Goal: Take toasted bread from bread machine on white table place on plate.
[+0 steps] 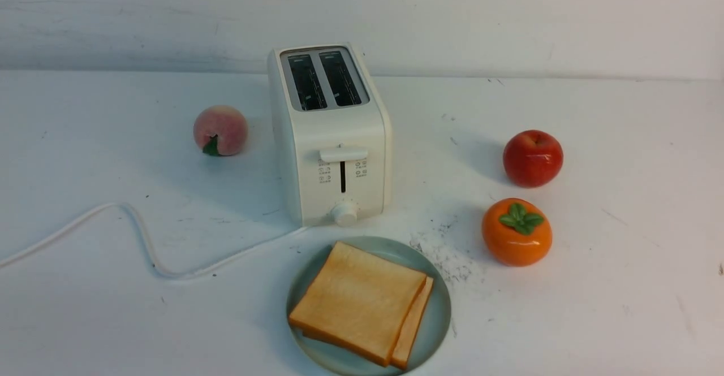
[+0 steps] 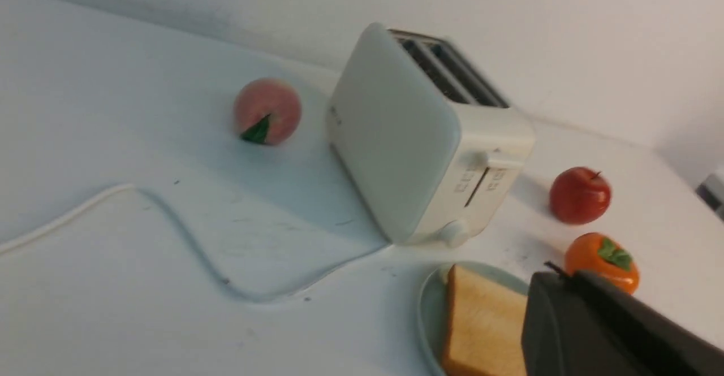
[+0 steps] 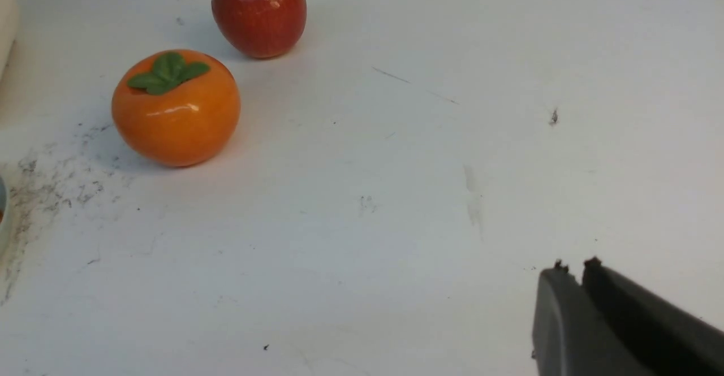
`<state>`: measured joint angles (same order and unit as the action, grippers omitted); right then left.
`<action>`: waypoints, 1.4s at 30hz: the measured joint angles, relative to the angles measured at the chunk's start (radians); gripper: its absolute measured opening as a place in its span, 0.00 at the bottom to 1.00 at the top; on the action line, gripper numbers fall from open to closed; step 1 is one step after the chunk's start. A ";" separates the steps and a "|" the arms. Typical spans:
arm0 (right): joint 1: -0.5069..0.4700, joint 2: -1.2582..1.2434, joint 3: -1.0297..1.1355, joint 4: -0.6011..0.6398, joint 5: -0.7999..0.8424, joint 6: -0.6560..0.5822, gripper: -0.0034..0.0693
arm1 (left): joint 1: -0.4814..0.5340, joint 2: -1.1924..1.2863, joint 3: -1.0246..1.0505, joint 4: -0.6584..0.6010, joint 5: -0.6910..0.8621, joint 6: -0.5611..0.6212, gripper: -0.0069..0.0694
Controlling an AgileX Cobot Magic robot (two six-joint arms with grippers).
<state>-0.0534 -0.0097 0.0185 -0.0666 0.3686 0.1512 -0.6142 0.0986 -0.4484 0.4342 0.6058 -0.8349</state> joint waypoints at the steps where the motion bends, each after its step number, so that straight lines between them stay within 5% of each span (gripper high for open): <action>1: 0.000 0.000 0.000 0.000 0.000 0.000 0.12 | 0.000 -0.009 0.047 0.001 -0.055 -0.002 0.07; 12: 0.000 0.000 0.000 0.000 0.000 0.000 0.15 | 0.000 -0.017 0.324 0.007 -0.152 -0.006 0.07; 23: 0.000 0.000 0.000 0.000 0.000 0.000 0.17 | 0.000 -0.017 0.360 -0.026 -0.288 0.009 0.08; 26: 0.000 0.000 0.000 0.000 0.000 0.000 0.17 | 0.000 -0.017 0.360 -0.155 -0.319 0.141 0.08; 30: 0.000 0.000 0.000 0.000 0.000 0.000 0.18 | 0.000 -0.017 0.360 -0.390 -0.330 0.457 0.09; 33: 0.000 0.000 0.000 0.000 0.000 0.000 0.18 | 0.014 -0.017 0.360 -0.456 -0.346 0.606 0.09; 42: 0.000 0.000 0.000 0.000 0.000 0.000 0.20 | 0.365 -0.017 0.411 -0.458 -0.370 0.635 0.10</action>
<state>-0.0534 -0.0097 0.0185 -0.0666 0.3686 0.1512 -0.2492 0.0818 -0.0369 -0.0238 0.2363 -0.2002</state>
